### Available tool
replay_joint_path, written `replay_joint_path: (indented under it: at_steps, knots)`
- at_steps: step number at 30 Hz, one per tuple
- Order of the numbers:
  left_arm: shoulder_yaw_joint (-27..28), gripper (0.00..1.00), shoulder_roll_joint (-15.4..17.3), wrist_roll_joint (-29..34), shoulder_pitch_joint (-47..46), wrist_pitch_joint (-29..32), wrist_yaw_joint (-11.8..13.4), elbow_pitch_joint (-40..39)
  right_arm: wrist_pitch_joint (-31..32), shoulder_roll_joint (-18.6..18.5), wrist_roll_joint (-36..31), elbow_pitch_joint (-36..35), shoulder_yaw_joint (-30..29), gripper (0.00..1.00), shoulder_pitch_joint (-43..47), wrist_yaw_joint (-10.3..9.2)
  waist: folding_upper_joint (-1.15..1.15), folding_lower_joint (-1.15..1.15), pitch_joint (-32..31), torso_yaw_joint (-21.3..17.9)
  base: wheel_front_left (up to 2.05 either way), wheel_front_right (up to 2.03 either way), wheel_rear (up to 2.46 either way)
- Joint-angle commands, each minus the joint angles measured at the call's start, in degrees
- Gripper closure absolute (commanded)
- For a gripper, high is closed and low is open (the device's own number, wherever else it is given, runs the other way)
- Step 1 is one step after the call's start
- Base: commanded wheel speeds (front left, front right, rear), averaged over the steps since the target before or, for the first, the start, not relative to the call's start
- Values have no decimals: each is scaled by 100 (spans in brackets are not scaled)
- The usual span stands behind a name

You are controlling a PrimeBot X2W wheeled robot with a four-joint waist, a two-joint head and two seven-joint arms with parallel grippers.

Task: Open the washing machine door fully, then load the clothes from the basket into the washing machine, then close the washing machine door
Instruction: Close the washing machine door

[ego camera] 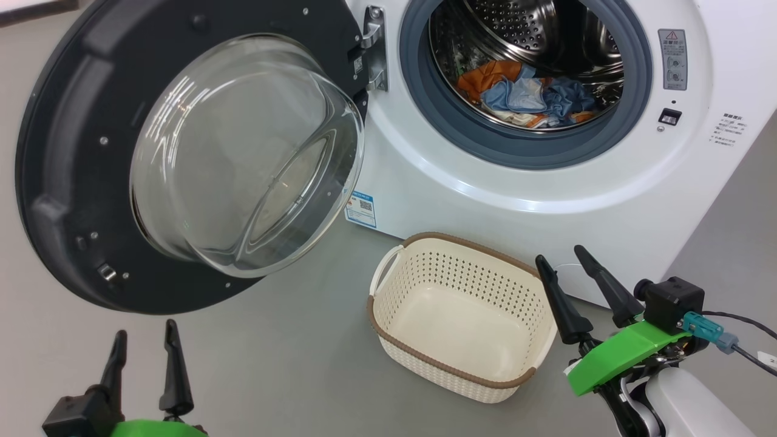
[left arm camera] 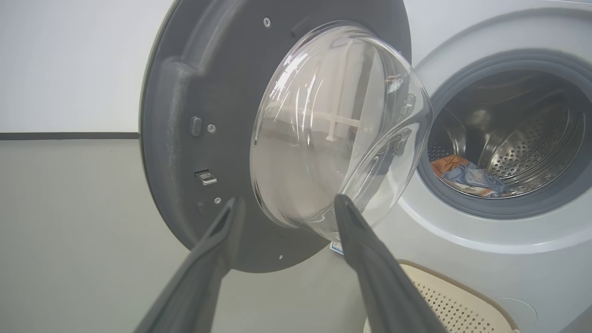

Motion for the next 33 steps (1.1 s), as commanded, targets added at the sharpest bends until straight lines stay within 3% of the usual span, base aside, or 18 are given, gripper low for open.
replay_joint_path:
  at_steps: [1, 26, 27, 28, 29, 30, 33]
  knots:
    - [211, 0, 149, -30, -82, -45, 64, -178, -46, -35, 53, -96, 127, 0, -78, 26, 0, 0, 5, 9, 0, 0, 0]
    - [162, 0, 234, -113, -65, -11, 134, -295, -46, -35, 96, -95, 131, 0, -30, 26, 0, 0, -37, -112, 0, 0, 0]
    - [165, 13, 249, -124, -76, -5, 126, -299, -46, -32, 97, -94, 127, 0, -29, 26, 0, 0, -40, -131, 0, 0, 0]
    - [168, 53, 265, -133, -89, 0, 115, -308, -46, -28, 98, -95, 122, 0, -27, 26, 0, 0, -40, -151, 0, 0, 0]
    - [166, 82, 275, -138, -101, 9, 113, -332, -46, -25, 98, -95, 119, 0, -26, 26, 0, 0, -40, -170, 0, 0, 0]
    - [166, 100, 285, -147, -112, 23, 111, -361, -46, -22, 99, -96, 119, 0, -25, 26, 0, 0, -41, -190, 0, 0, 0]
    - [182, 100, 346, -188, -175, 67, 73, -481, -46, -16, 98, -100, 110, 0, -23, 26, 0, 0, -34, -248, 0, 0, 0]
